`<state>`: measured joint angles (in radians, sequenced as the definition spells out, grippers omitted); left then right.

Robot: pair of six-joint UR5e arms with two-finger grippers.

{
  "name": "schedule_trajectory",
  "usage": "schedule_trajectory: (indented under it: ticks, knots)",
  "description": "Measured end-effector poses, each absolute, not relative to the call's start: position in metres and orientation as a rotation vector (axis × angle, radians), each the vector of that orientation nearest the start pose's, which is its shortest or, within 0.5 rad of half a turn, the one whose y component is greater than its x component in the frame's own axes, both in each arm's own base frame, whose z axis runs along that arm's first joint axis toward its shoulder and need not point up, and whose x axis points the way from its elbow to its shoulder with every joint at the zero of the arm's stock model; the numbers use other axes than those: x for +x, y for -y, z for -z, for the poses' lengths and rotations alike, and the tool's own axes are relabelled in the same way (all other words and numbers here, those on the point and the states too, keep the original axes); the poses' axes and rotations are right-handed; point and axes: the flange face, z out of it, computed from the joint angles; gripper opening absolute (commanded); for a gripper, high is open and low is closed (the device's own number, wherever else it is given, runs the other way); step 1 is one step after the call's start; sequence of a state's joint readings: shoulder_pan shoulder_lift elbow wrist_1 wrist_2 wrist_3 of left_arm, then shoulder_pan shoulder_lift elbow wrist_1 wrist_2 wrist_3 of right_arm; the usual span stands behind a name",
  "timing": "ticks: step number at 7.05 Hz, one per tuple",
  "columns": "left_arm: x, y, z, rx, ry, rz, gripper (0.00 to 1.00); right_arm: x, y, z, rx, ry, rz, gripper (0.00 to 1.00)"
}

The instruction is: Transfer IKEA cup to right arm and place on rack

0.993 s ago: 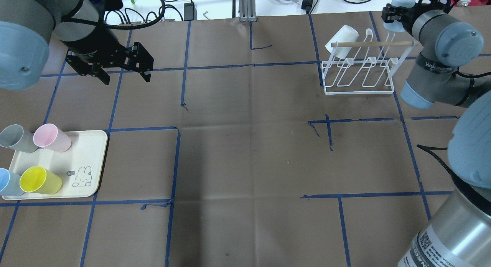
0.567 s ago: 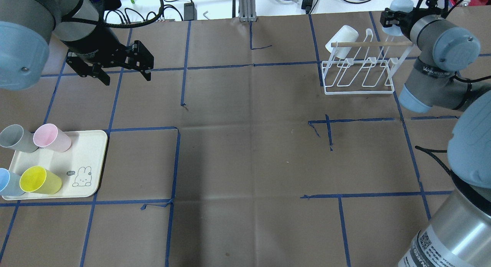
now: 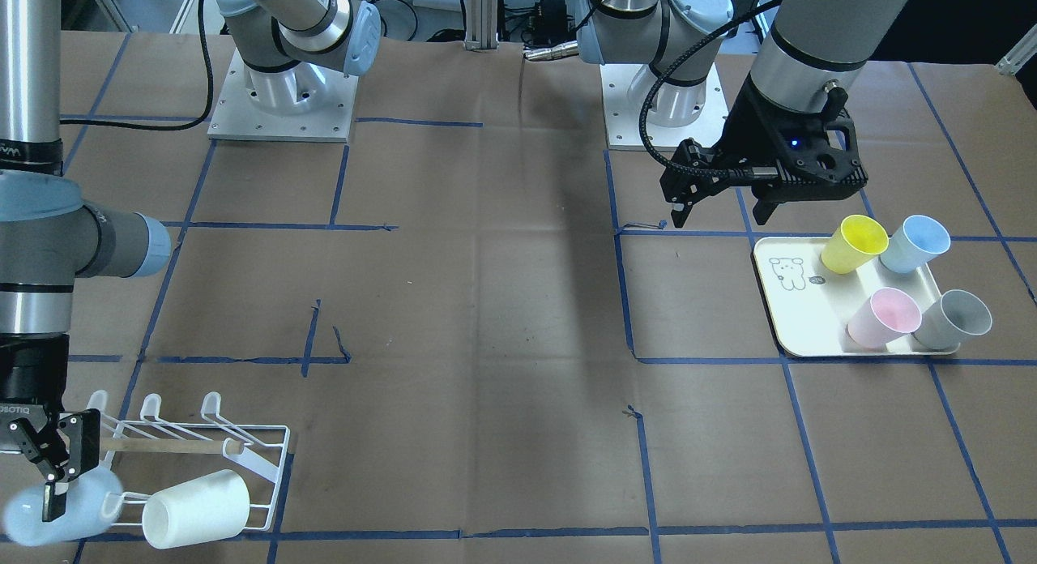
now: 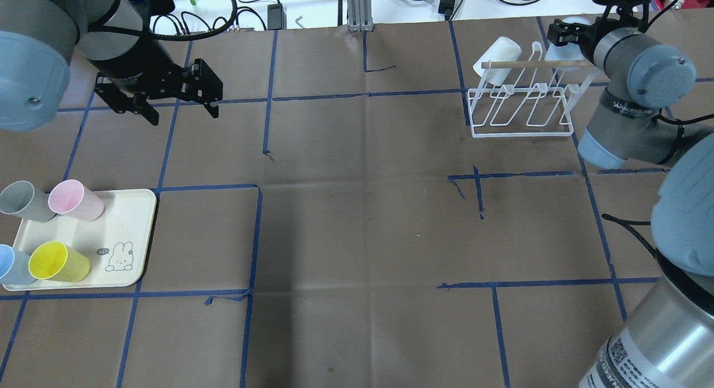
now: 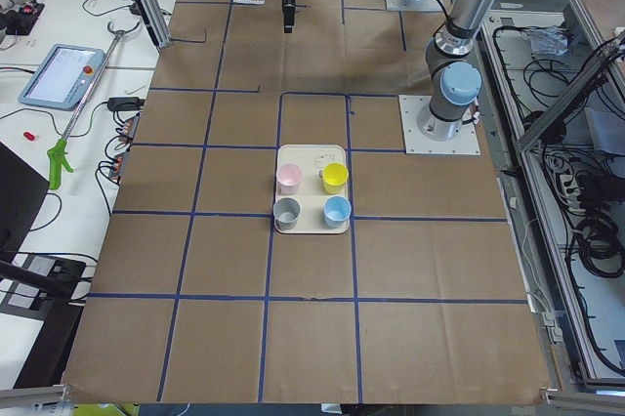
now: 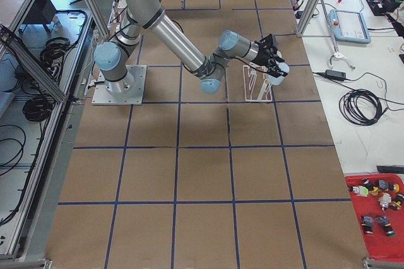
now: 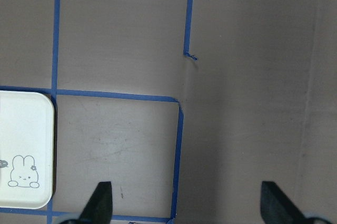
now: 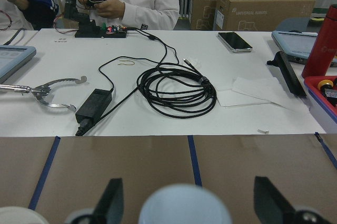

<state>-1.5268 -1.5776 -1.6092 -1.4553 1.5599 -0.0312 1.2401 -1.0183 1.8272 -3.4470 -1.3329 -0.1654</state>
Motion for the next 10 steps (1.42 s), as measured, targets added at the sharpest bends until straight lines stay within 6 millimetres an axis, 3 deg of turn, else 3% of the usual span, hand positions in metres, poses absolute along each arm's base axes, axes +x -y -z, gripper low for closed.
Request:
schedule_trajectory:
  ticks: [4, 7, 10]
  knots:
    - [-0.116, 0.507, -0.476, -0.096, -3.120, 0.115, 0.99, -0.055, 0.644, -0.293, 0.033, -2.733, 1.649, 1.00]
    - [-0.122, 0.507, -0.476, -0.074, -3.121, 0.116, 0.99, -0.047, 0.635, -0.342, 0.042, -2.771, 1.537, 1.00]
    - [-0.123, 0.507, -0.475, -0.056, -3.121, 0.114, 0.99, -0.021, 0.618, -0.386, 0.038, -2.841, 1.254, 1.00]
